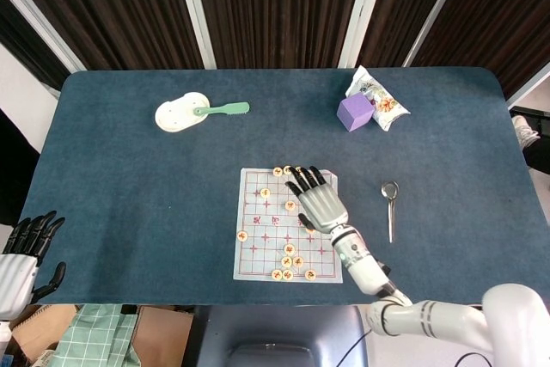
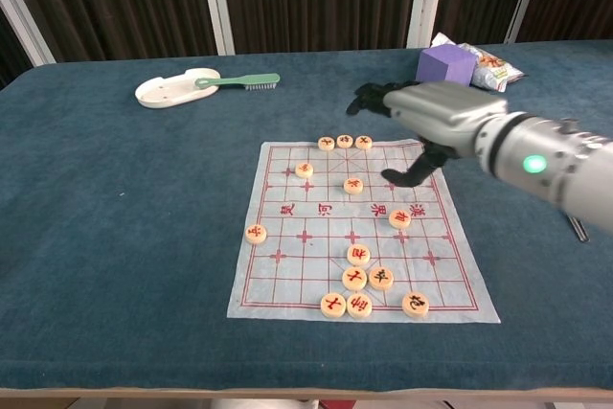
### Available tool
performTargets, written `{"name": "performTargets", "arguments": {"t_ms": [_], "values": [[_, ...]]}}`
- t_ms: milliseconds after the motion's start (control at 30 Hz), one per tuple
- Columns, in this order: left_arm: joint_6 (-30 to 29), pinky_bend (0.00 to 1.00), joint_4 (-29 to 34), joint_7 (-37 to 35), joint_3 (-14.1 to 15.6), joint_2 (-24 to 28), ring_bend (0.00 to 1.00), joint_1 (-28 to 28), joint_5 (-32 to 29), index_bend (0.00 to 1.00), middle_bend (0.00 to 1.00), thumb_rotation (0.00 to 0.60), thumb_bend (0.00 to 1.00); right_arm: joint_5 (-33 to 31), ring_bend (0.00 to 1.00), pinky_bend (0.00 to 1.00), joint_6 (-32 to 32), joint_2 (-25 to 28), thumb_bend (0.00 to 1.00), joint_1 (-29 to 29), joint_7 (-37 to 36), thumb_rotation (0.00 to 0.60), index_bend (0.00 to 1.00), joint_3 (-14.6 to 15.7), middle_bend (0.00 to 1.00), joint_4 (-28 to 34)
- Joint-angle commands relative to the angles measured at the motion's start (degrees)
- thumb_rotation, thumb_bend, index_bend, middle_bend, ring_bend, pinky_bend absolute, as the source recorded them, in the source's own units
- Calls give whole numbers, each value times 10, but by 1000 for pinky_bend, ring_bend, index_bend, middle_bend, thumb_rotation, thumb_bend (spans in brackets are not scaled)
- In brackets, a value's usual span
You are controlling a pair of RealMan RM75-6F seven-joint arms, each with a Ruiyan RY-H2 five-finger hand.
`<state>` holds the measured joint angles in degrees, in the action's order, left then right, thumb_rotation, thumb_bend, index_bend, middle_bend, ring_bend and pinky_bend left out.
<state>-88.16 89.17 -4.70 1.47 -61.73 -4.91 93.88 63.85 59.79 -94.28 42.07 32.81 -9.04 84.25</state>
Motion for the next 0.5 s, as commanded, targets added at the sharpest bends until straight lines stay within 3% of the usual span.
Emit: {"name": "performTargets", "arguments": {"t_ms": [33, 100, 167, 233, 333, 400, 500], "values": [[-5, 43, 1, 4, 0, 0, 0, 2, 2, 0, 0, 600, 463, 142, 0, 0, 187, 249, 473, -174, -30, 600, 31, 152, 0, 253], [-10, 43, 2, 8, -1, -1, 0, 5, 3, 0, 0, 600, 464, 201, 0, 0, 255, 289, 456, -237, -72, 600, 0, 207, 0, 246], [-15, 43, 3, 16, -1, -4, 0, 7, 4, 0, 0, 600, 462, 251, 0, 0, 345, 291, 444, -320, -142, 600, 0, 250, 0, 170], [-15, 43, 4, 25, -2, -7, 0, 7, 4, 0, 0, 600, 463, 263, 0, 0, 395, 270, 432, -367, -213, 600, 0, 255, 0, 100], [-4, 43, 7, 42, 0, -12, 0, 4, 2, 0, 0, 600, 462, 264, 0, 0, 401, 268, 428, -389, -290, 600, 0, 252, 0, 31], [4, 43, 10, 50, 0, -14, 0, 2, 0, 0, 0, 600, 461, 259, 0, 0, 402, 274, 427, -393, -337, 600, 0, 241, 0, 22], [13, 43, 14, 67, 0, -18, 0, 0, -4, 0, 0, 600, 461, 262, 0, 0, 420, 271, 428, -405, -337, 600, 0, 218, 0, 9]]}}
